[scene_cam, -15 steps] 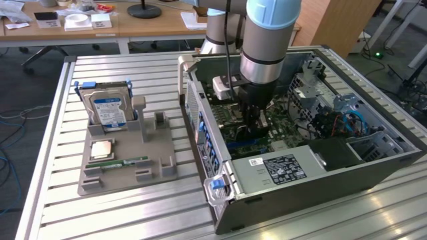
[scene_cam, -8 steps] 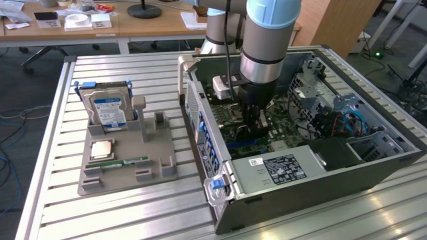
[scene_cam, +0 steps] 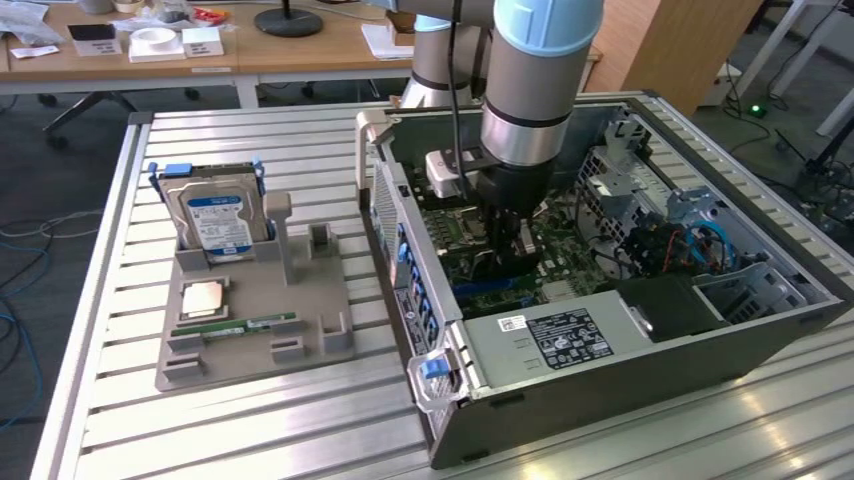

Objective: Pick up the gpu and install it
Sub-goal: 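Insert the gpu into the slot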

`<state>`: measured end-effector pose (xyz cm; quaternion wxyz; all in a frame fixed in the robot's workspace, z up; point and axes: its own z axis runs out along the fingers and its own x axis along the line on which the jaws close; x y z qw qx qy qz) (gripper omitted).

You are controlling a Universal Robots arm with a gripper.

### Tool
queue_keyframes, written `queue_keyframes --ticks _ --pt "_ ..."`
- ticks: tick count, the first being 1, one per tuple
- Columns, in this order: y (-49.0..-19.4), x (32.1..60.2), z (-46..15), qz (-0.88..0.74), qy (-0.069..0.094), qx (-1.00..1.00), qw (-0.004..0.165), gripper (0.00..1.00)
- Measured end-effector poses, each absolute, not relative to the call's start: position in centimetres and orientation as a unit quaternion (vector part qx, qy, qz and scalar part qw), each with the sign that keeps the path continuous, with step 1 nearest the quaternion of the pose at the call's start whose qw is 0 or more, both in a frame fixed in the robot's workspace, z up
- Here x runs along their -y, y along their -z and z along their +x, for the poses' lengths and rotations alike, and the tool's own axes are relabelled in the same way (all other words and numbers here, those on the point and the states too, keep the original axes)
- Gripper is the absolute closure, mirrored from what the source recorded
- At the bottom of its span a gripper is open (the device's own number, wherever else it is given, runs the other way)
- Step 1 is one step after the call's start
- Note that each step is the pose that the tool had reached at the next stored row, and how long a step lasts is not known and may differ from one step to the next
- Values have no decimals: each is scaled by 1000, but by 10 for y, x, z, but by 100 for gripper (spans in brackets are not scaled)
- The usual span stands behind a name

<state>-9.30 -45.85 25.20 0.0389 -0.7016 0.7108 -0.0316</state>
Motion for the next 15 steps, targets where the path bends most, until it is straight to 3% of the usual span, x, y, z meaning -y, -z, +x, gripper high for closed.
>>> queue_keyframes --ticks 15 --pt "-249 459 -93 -699 32 -714 39 74"
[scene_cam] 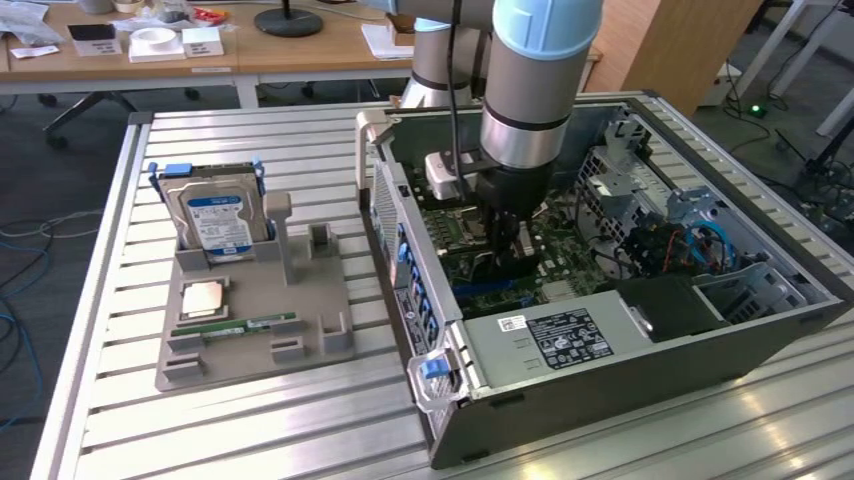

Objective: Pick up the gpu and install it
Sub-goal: 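Insert the gpu into the slot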

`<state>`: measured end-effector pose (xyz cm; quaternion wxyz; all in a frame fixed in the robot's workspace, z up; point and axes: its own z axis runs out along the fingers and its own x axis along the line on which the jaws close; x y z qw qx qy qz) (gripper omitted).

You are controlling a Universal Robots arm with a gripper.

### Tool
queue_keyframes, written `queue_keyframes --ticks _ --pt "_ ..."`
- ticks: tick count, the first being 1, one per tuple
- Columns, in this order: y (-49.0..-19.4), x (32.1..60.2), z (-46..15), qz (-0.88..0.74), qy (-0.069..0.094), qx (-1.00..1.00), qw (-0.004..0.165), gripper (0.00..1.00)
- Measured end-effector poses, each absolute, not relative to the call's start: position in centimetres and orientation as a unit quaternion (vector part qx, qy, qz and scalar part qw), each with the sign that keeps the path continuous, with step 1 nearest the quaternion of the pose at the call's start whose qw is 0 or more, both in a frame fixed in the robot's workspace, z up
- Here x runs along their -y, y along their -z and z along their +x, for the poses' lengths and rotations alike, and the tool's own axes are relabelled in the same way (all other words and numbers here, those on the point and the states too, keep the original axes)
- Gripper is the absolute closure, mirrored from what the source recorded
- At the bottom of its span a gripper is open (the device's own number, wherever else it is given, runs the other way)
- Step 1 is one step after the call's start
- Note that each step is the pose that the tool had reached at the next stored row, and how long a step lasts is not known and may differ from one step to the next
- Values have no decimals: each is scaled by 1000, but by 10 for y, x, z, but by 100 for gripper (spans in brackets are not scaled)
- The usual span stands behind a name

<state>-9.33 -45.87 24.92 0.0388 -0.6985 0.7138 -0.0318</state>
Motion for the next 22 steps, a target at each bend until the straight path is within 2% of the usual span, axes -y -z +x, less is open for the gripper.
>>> queue_keyframes --ticks 22 --pt "-246 459 -93 -698 32 -714 39 74"
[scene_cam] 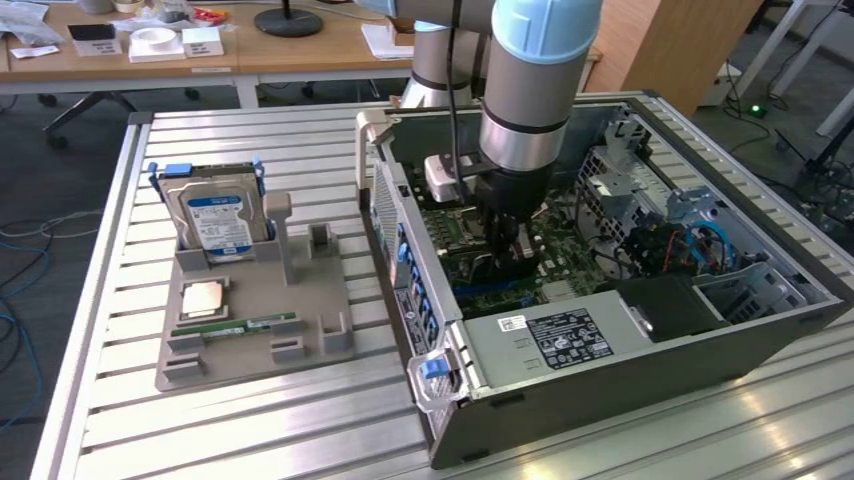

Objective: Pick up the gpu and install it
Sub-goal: 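Insert the gpu into the slot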

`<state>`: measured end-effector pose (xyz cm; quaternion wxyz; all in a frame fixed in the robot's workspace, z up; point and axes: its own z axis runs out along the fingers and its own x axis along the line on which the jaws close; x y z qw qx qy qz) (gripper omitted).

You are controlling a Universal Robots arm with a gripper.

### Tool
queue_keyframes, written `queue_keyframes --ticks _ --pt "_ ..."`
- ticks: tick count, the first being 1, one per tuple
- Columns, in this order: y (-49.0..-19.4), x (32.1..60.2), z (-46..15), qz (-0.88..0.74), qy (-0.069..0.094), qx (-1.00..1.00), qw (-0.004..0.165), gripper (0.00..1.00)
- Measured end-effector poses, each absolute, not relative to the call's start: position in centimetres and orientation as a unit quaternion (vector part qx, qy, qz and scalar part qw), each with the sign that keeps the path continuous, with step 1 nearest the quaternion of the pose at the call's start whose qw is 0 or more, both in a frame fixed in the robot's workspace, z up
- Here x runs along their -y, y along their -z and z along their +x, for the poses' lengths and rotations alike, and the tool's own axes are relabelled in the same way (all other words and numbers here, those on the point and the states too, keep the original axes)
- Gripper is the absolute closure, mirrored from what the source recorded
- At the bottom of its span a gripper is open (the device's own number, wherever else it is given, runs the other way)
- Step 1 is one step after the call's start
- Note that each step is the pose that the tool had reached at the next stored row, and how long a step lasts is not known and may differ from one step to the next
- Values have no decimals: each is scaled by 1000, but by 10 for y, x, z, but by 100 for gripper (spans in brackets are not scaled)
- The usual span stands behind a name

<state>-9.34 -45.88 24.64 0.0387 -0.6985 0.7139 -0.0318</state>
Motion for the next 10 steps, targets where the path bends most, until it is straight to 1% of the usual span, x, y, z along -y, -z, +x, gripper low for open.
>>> queue_keyframes --ticks 10 --pt "-245 459 -93 -698 32 -714 39 74"
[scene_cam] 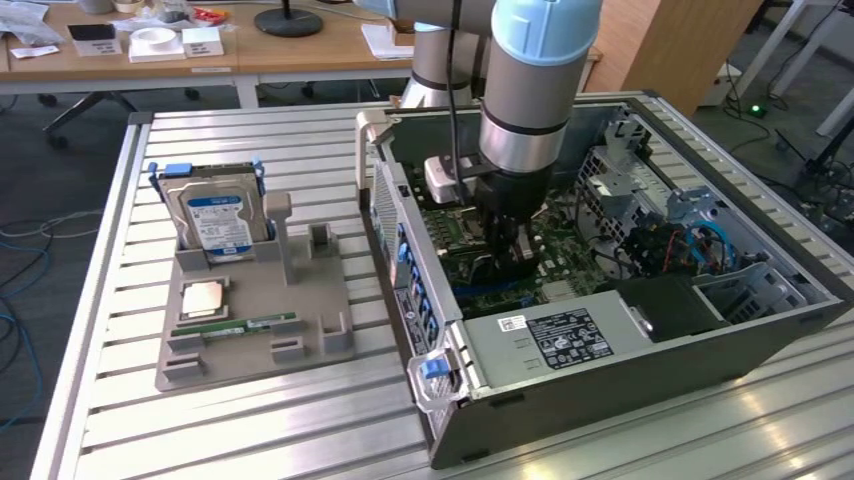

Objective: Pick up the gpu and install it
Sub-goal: 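Insert the gpu into the slot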

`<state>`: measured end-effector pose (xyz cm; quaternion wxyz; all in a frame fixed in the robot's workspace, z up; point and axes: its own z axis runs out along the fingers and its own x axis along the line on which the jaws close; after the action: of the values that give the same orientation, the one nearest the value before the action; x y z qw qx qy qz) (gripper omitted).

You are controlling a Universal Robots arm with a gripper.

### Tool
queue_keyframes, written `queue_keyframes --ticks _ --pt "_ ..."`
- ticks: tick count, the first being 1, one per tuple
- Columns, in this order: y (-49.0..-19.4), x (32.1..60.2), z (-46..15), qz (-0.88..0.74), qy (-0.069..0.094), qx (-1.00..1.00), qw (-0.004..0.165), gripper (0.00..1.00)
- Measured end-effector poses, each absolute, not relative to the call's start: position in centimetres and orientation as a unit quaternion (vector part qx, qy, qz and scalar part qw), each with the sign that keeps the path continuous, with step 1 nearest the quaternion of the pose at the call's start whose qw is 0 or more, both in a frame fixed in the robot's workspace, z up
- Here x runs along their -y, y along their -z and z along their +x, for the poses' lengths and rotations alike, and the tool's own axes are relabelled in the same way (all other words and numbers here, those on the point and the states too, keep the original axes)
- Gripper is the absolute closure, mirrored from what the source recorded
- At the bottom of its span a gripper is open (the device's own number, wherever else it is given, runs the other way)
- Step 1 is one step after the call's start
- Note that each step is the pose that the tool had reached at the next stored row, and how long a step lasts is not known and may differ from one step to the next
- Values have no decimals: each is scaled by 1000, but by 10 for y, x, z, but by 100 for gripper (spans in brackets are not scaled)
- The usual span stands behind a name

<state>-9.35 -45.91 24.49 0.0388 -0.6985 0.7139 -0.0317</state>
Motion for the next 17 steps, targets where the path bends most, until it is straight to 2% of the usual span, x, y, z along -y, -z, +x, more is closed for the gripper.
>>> queue_keyframes --ticks 17 --pt "-243 460 -96 -698 32 -714 39 74"
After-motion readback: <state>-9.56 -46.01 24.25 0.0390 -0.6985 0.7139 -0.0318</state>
